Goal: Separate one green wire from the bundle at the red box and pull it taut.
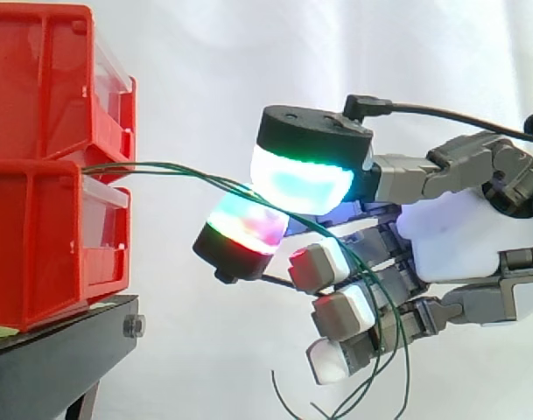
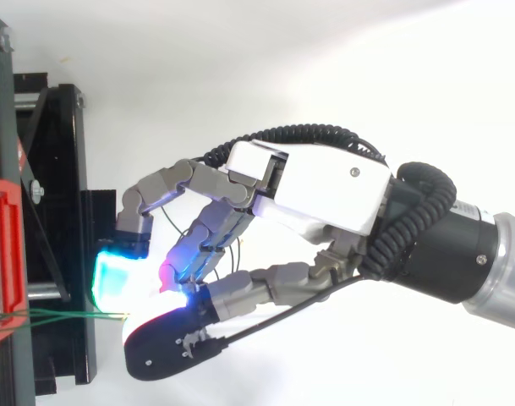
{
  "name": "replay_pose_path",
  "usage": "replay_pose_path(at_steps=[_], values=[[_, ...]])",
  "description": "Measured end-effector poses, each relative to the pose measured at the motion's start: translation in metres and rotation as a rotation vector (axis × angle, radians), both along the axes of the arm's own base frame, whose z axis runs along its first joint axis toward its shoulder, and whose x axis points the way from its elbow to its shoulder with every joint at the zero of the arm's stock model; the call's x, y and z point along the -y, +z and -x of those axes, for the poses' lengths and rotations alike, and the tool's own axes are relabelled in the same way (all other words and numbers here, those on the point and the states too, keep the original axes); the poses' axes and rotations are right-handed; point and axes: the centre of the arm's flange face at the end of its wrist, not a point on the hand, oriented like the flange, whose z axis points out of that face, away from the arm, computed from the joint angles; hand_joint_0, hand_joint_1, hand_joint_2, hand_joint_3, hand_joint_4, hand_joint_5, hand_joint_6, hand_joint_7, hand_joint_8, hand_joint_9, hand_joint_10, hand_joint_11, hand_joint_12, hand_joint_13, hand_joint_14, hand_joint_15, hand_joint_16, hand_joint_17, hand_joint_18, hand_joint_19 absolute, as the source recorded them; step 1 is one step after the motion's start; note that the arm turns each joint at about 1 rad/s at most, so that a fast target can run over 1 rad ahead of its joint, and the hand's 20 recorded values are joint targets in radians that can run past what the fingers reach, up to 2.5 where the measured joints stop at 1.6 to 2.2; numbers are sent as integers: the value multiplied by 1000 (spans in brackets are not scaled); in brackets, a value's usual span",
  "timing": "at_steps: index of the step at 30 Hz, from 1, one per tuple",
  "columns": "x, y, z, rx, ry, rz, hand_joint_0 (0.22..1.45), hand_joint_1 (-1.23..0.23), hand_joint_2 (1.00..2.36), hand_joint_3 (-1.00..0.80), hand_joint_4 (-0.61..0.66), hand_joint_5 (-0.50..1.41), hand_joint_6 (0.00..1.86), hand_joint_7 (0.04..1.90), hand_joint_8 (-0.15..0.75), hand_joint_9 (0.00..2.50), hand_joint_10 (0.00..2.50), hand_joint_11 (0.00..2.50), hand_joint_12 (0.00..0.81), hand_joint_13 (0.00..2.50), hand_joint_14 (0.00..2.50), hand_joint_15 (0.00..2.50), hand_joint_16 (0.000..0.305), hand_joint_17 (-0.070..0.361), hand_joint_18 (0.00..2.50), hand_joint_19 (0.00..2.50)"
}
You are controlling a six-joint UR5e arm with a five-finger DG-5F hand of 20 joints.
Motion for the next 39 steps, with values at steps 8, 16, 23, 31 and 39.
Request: replay_pose_path(at_steps=[8, 16, 23, 31, 39], values=[[0, -1, 0, -1, 0, 0, 686, -890, 1000, -500, 46, -179, 919, 873, 247, 1152, 25, 1041, 322, 1139, 31, 895, 48, 109, 815, 681], [-1, -1, 0, -2, 1, 0, 488, -682, 1000, -500, 98, -165, 906, 857, 296, 1286, 22, 1074, 365, 1215, 27, 907, 56, 126, 891, 712], [-1, -2, 0, -3, 1, 1, 420, -714, 1000, -500, 119, -164, 904, 828, 314, 1330, 18, 1104, 394, 1258, 25, 892, 63, 141, 957, 680], [-3, -5, 2, -7, 5, 2, 579, -806, 1000, -500, 61, -170, 906, 897, 249, 1301, 22, 1164, 330, 1212, 29, 924, 51, 115, 871, 700], [-4, -6, 2, -6, 6, 2, 644, -775, 1012, -383, 19, -173, 922, 942, 262, 1278, 23, 1151, 328, 1204, 29, 930, 50, 112, 855, 722]])
